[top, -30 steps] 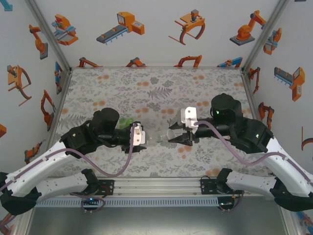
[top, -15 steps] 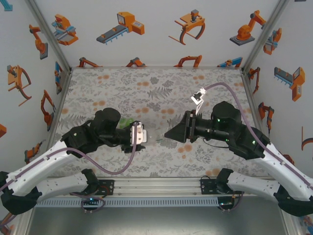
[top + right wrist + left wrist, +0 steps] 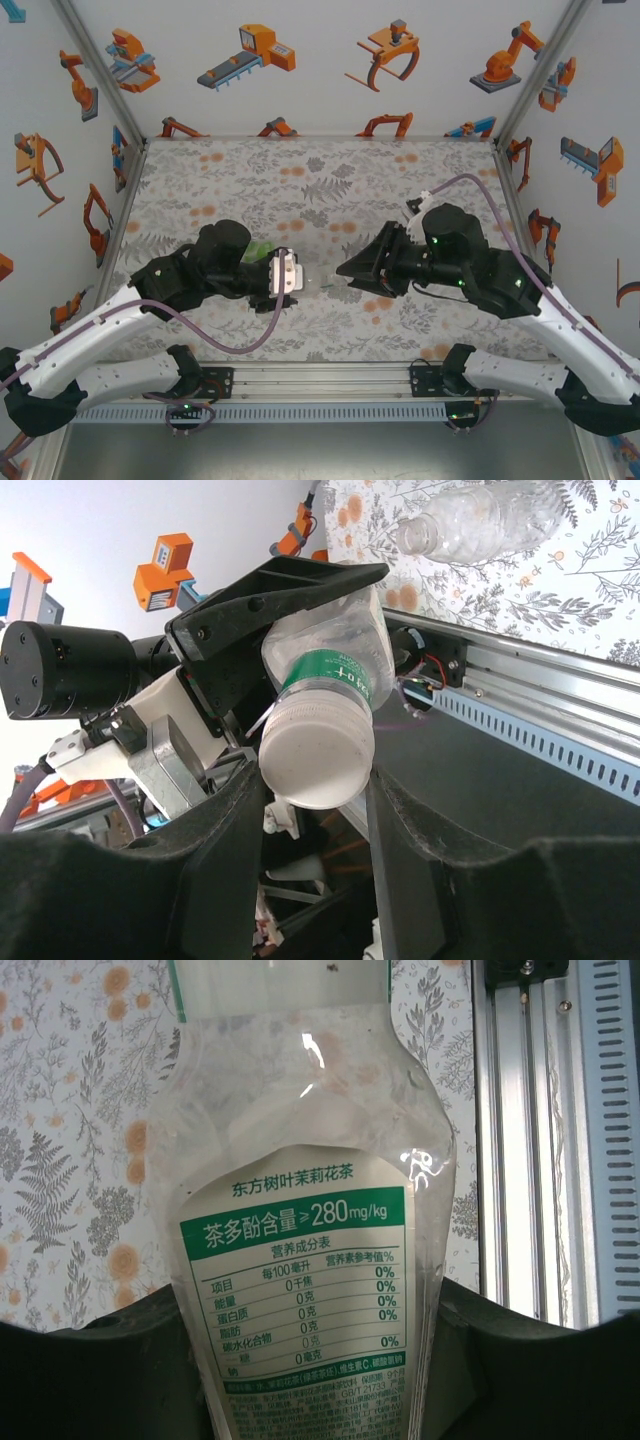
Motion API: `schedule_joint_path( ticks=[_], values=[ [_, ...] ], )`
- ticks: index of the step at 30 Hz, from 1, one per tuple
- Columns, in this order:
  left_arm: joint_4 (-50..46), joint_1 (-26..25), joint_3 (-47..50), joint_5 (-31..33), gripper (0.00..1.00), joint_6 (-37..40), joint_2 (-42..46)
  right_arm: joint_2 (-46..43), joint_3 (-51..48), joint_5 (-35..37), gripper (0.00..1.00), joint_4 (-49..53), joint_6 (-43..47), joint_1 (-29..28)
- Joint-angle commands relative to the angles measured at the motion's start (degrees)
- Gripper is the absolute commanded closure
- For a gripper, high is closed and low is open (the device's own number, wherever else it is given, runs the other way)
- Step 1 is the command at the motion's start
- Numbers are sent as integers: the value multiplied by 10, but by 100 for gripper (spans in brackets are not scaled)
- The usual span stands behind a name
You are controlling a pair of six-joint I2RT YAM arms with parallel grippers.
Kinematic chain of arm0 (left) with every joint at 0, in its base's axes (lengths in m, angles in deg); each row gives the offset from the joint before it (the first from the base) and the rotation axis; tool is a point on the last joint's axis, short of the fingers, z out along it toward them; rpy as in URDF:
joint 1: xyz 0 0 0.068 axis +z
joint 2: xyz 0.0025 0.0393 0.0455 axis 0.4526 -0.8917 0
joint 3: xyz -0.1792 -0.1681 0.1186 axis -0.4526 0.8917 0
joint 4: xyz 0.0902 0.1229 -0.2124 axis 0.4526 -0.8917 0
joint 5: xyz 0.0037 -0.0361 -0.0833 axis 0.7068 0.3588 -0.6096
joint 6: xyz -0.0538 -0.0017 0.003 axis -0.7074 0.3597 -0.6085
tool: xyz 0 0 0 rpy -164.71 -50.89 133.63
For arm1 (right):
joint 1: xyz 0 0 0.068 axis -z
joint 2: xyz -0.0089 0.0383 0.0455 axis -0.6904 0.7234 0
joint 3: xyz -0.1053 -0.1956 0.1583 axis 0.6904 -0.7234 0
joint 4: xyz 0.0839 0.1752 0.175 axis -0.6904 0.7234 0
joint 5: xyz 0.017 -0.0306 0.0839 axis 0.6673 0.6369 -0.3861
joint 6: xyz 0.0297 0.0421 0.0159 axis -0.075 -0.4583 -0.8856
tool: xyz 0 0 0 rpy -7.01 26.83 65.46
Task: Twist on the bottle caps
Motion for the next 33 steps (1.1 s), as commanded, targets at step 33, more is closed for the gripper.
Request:
schedule_joint_path(
  ticks=[33],
  values=[
    [39,-4,-11,-54,100,9,14,57,147,-223,44,53,1095,-2]
  ],
)
